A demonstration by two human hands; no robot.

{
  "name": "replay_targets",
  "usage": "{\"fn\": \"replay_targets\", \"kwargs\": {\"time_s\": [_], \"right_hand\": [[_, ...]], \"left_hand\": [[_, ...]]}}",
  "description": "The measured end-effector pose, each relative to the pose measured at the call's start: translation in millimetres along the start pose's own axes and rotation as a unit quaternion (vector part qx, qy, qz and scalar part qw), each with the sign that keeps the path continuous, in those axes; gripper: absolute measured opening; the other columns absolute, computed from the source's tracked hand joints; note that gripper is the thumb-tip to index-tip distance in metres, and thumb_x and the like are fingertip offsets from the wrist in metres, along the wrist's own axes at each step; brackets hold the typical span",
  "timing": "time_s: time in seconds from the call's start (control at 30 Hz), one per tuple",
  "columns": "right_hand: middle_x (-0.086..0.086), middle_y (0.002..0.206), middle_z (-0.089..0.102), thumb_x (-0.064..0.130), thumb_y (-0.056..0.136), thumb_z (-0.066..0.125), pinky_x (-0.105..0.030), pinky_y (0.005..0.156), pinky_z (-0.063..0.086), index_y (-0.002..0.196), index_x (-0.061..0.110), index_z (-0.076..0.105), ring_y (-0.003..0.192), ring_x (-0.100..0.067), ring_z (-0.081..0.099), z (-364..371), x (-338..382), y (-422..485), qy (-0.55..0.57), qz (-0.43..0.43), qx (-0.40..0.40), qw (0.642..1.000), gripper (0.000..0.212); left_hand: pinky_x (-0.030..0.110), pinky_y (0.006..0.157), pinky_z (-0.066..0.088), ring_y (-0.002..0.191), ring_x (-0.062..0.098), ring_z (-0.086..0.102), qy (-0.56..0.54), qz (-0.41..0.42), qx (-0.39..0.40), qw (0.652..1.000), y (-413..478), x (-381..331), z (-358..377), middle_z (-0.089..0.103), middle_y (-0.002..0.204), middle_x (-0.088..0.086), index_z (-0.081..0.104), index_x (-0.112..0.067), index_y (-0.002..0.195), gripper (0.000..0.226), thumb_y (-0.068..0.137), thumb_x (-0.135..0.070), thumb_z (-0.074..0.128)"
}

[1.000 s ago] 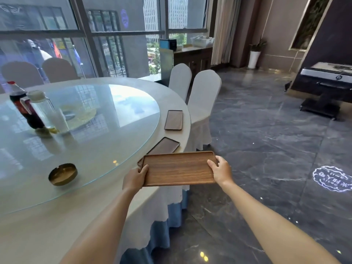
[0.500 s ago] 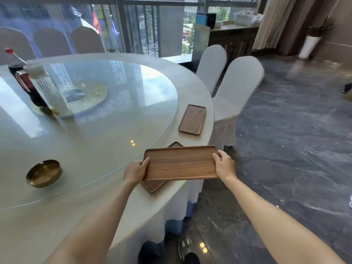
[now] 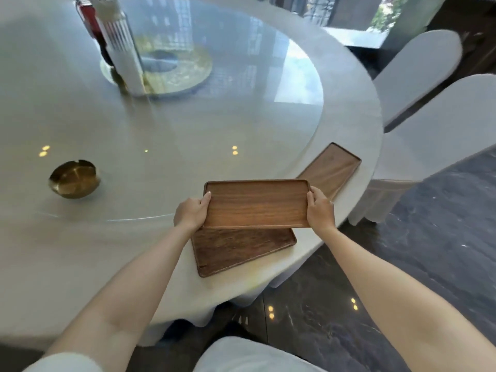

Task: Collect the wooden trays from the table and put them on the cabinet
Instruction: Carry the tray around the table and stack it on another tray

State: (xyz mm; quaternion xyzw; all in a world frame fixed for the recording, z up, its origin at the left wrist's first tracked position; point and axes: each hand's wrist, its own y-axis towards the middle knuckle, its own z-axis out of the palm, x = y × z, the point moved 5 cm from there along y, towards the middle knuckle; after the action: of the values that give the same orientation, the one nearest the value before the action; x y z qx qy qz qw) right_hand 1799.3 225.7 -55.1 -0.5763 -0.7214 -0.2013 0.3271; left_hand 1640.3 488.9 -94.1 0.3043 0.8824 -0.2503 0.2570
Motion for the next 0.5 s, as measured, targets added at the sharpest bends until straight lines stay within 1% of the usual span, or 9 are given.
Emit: {"fn": "replay_targets", "kwargs": {"time_s": [0.07,0.13,0.2,0.3,0.37,0.4,0.43,0.5], "right_hand": [[-0.013,0.117,0.062,0.023,0.098,0.028,-0.028,0.079,0.035,0.127,0.01,0.049,0.108,-0.031,0.055,12.9,-3.4,5.2,-0.019,-0.015,0.038,0.999,0.038],[-0.014,0.113,0.064,0.023,0.098,0.028,-0.03,0.077,0.037,0.125,0.01,0.05,0.104,-0.032,0.057,24.7,-6.8,7.9,-0.041,-0.031,0.075,0.996,0.037],[-0.015,0.106,0.064,0.023,0.099,0.026,-0.031,0.073,0.038,0.12,0.01,0.051,0.096,-0.031,0.059,34.0,-9.1,9.2,-0.056,-0.05,0.117,0.99,0.036],[-0.016,0.102,0.063,0.025,0.099,0.021,-0.033,0.071,0.04,0.125,0.01,0.046,0.083,-0.026,0.054,42.7,-14.8,9.8,-0.099,-0.076,0.174,0.977,0.039],[-0.013,0.096,0.061,0.027,0.098,0.018,-0.036,0.071,0.043,0.125,0.011,0.043,0.082,-0.024,0.053,45.7,-16.9,9.1,-0.128,-0.096,0.212,0.964,0.04],[-0.01,0.093,0.059,0.028,0.098,0.017,-0.038,0.073,0.046,0.122,0.012,0.044,0.082,-0.024,0.054,46.7,-17.0,8.5,-0.132,-0.1,0.231,0.959,0.04],[-0.009,0.092,0.058,0.031,0.096,0.015,-0.041,0.077,0.048,0.118,0.014,0.044,0.083,-0.025,0.055,47.3,-17.0,7.7,-0.128,-0.095,0.25,0.955,0.041],[-0.012,0.093,0.06,0.036,0.089,0.011,-0.048,0.082,0.05,0.112,0.015,0.045,0.086,-0.03,0.058,48.7,-17.7,7.1,-0.125,-0.082,0.276,0.949,0.046]], "left_hand": [[0.035,0.073,0.043,0.093,0.04,0.062,0.01,-0.029,-0.013,0.999,-8.0,12.0,1.1,0.069,0.093,0.027,0.067,0.001,0.072,0.062,0.094,-0.047,0.034],[0.036,0.072,0.043,0.093,0.04,0.061,0.023,-0.057,-0.028,0.998,-19.1,24.9,4.3,0.069,0.094,0.027,0.065,0.0,0.071,0.061,0.094,-0.046,0.032],[0.034,0.068,0.039,0.091,0.04,0.061,0.043,-0.085,-0.047,0.994,-33.3,36.2,10.3,0.069,0.093,0.025,0.061,-0.004,0.068,0.06,0.095,-0.046,0.03],[0.032,0.065,0.038,0.084,0.037,0.06,0.07,-0.122,-0.063,0.988,-57.9,48.9,22.8,0.069,0.09,0.021,0.057,-0.007,0.067,0.058,0.096,-0.046,0.025],[0.031,0.065,0.039,0.076,0.032,0.055,0.09,-0.146,-0.056,0.984,-70.9,55.1,32.8,0.068,0.091,0.02,0.062,-0.003,0.074,0.062,0.096,-0.045,0.022],[0.031,0.066,0.039,0.076,0.031,0.054,0.102,-0.156,-0.05,0.981,-75.4,56.9,37.2,0.068,0.093,0.02,0.065,-0.002,0.081,0.063,0.097,-0.044,0.021],[0.032,0.068,0.04,0.08,0.032,0.056,0.116,-0.164,-0.044,0.979,-78.1,57.8,41.2,0.068,0.096,0.02,0.066,-0.001,0.087,0.062,0.097,-0.043,0.02],[0.034,0.073,0.042,0.093,0.036,0.06,0.143,-0.174,-0.041,0.973,-80.5,57.3,45.4,0.067,0.103,0.02,0.065,-0.001,0.096,0.06,0.098,-0.04,0.019]]}}
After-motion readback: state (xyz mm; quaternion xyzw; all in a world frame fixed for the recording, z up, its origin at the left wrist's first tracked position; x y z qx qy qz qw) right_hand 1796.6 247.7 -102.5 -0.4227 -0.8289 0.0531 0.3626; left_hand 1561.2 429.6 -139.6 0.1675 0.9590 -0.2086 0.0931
